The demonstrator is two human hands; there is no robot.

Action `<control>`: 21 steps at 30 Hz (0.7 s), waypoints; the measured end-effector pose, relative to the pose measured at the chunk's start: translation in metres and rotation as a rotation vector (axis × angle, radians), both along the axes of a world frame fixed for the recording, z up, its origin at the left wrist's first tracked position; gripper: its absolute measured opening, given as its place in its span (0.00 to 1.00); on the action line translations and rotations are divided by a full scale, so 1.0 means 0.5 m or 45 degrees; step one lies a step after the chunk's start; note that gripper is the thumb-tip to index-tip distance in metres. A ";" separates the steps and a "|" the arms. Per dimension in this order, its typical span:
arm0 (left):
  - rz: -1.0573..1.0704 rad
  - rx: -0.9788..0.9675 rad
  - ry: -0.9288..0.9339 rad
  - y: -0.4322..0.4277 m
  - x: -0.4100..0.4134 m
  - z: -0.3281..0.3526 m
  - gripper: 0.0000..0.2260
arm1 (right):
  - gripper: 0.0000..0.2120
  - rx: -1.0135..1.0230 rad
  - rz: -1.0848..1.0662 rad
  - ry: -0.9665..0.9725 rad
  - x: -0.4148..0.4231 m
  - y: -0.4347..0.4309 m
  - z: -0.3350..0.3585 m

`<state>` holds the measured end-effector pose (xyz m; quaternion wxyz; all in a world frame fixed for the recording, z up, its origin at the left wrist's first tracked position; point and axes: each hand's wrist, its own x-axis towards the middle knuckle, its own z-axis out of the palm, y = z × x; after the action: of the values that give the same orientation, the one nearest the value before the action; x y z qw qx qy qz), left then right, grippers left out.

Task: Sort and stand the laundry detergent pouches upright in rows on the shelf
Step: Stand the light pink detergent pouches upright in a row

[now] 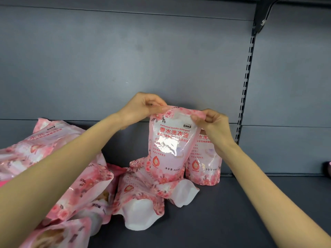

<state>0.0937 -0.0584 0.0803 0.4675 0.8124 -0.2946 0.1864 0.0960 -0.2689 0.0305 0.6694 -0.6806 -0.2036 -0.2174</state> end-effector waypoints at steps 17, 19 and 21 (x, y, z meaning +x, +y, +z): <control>0.043 -0.240 0.427 0.055 0.025 -0.075 0.12 | 0.04 0.179 0.216 0.140 0.028 0.022 -0.050; 0.055 -0.263 0.473 0.057 0.027 -0.080 0.10 | 0.04 0.175 0.186 0.160 0.032 0.020 -0.058; 0.076 -0.280 0.510 0.056 0.029 -0.086 0.07 | 0.04 0.189 0.158 0.185 0.035 0.017 -0.060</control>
<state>0.1080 -0.0304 0.0374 0.5966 0.7857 -0.1496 0.0664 0.1134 -0.2603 0.0007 0.7432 -0.6291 -0.1795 -0.1403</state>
